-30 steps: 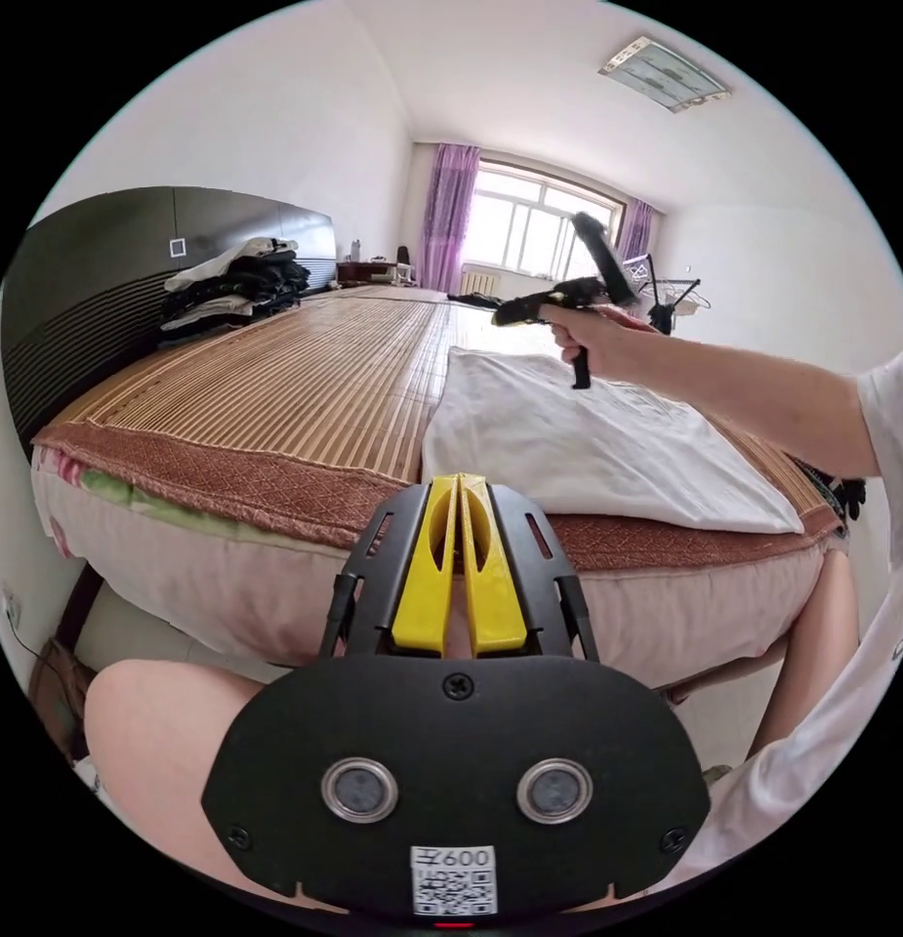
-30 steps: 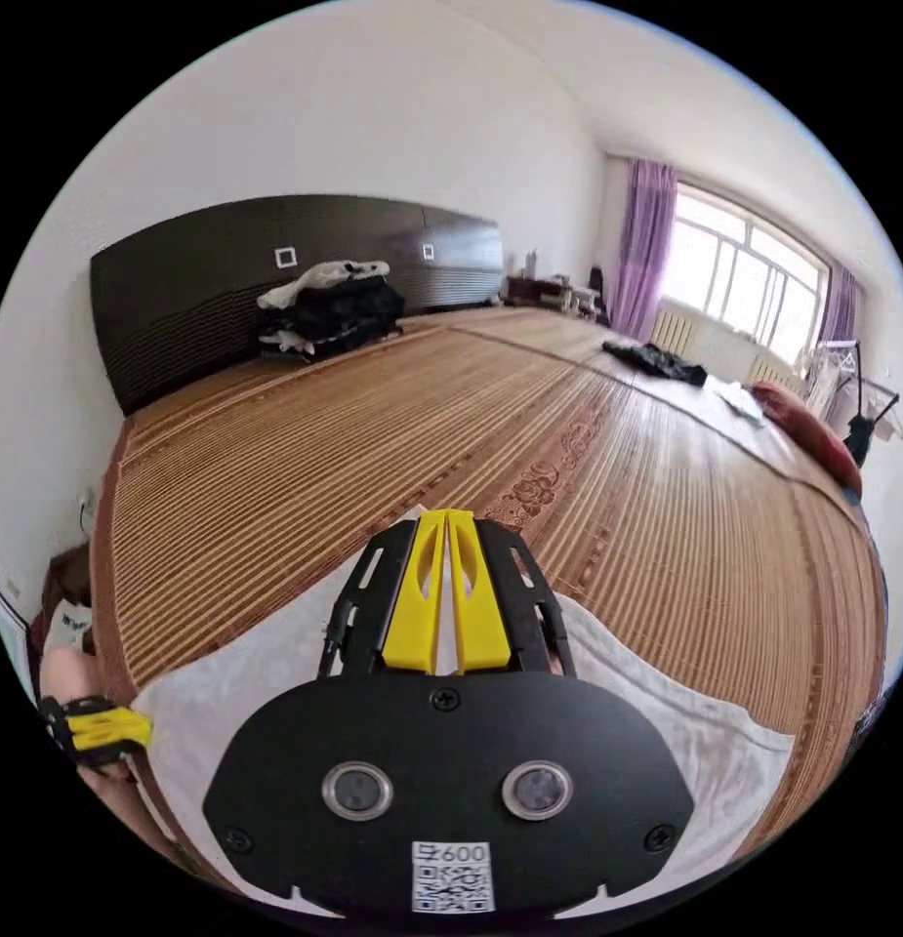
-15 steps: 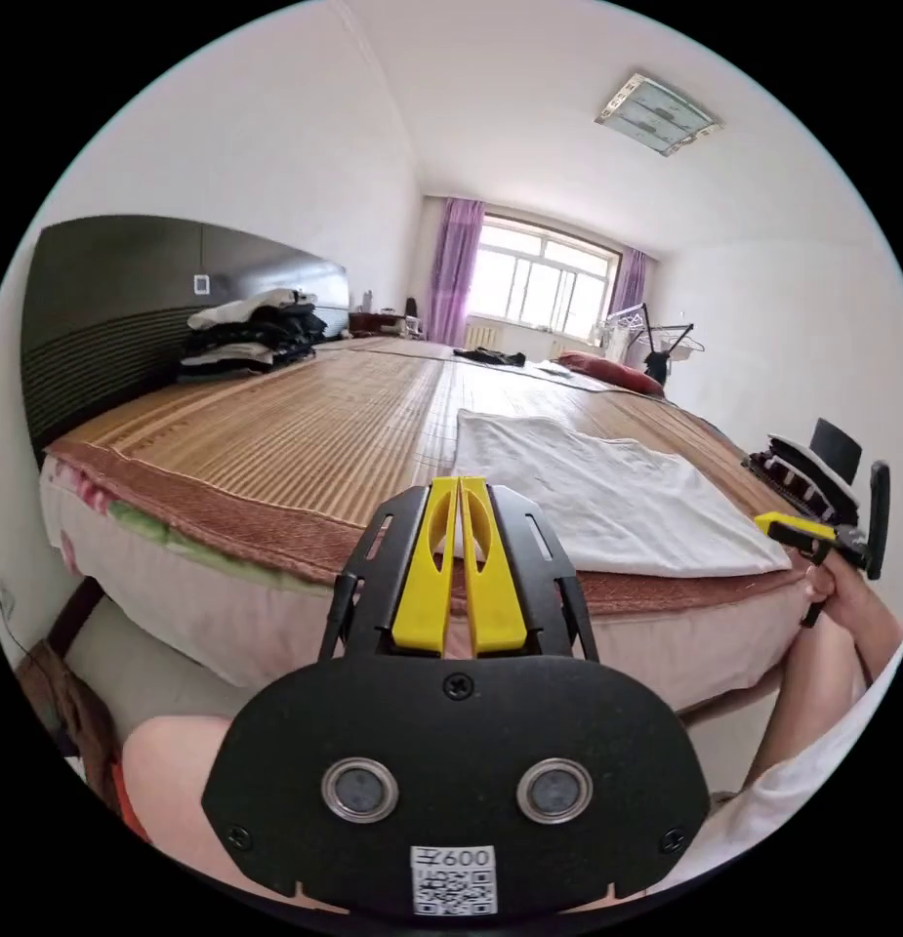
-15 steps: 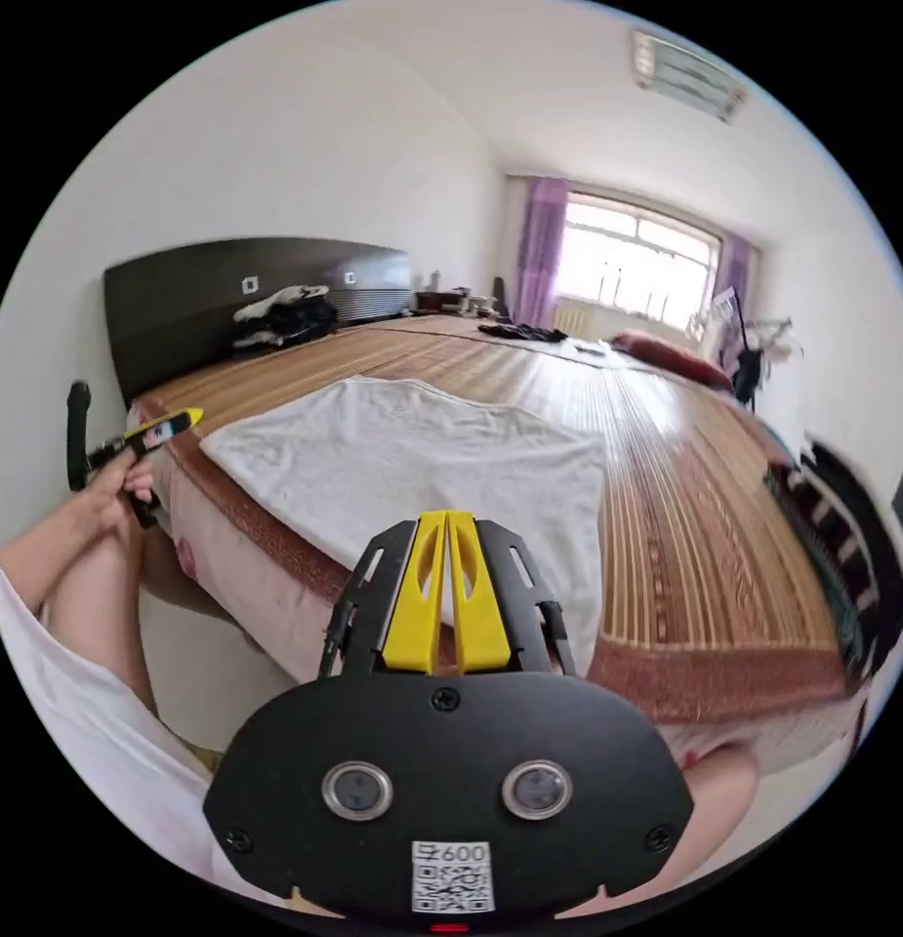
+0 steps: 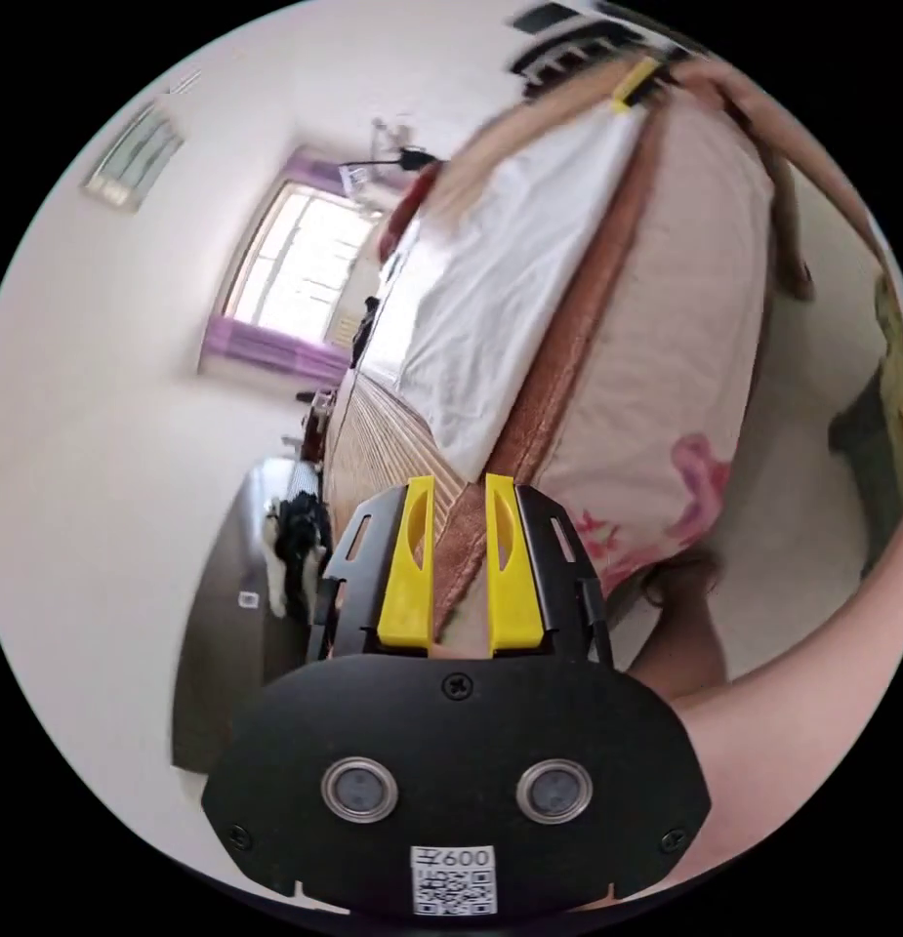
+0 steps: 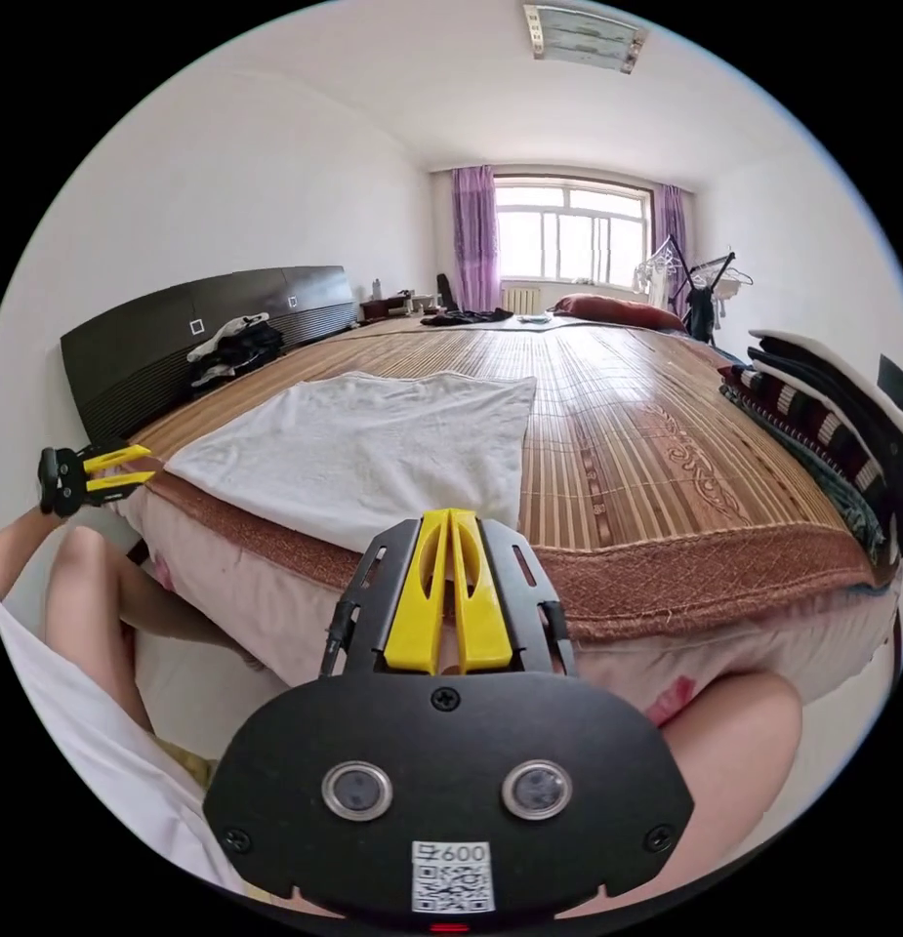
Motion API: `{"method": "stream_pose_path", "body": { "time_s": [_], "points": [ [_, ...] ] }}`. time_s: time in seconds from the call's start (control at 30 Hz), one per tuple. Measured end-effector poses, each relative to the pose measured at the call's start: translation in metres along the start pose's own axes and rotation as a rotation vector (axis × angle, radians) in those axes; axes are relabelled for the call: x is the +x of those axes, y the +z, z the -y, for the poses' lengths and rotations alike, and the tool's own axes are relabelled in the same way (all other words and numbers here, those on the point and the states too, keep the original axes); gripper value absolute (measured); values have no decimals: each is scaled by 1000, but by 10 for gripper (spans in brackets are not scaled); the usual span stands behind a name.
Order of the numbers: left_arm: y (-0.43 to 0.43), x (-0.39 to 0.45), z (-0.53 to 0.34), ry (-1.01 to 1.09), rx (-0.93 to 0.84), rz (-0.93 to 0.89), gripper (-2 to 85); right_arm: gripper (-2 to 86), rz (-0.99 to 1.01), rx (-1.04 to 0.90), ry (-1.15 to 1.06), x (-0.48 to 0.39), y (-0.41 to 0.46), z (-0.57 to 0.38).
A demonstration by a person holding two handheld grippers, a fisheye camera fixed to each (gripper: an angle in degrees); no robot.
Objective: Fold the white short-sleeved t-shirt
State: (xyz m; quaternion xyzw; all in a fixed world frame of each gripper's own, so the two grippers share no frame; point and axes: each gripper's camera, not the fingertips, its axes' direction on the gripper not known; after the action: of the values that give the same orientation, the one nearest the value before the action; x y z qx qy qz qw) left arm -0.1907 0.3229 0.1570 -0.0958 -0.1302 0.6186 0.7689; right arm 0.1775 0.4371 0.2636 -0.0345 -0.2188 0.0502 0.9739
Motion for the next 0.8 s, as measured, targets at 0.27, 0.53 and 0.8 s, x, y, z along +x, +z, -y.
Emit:
{"method": "stream_pose_path", "body": {
  "time_s": [0.27, 0.53, 0.8],
  "points": [
    [23, 28, 46, 457, -14, 37, 57, -9, 36, 2, 39, 33, 2, -19],
    [30, 57, 71, 574, -48, 123, 21, -8, -31, 10, -20, 34, 10, -40],
    [30, 56, 70, 454, -29, 123, 10, -8, -43, -12, -56, 38, 23, -59]
  ]
}}
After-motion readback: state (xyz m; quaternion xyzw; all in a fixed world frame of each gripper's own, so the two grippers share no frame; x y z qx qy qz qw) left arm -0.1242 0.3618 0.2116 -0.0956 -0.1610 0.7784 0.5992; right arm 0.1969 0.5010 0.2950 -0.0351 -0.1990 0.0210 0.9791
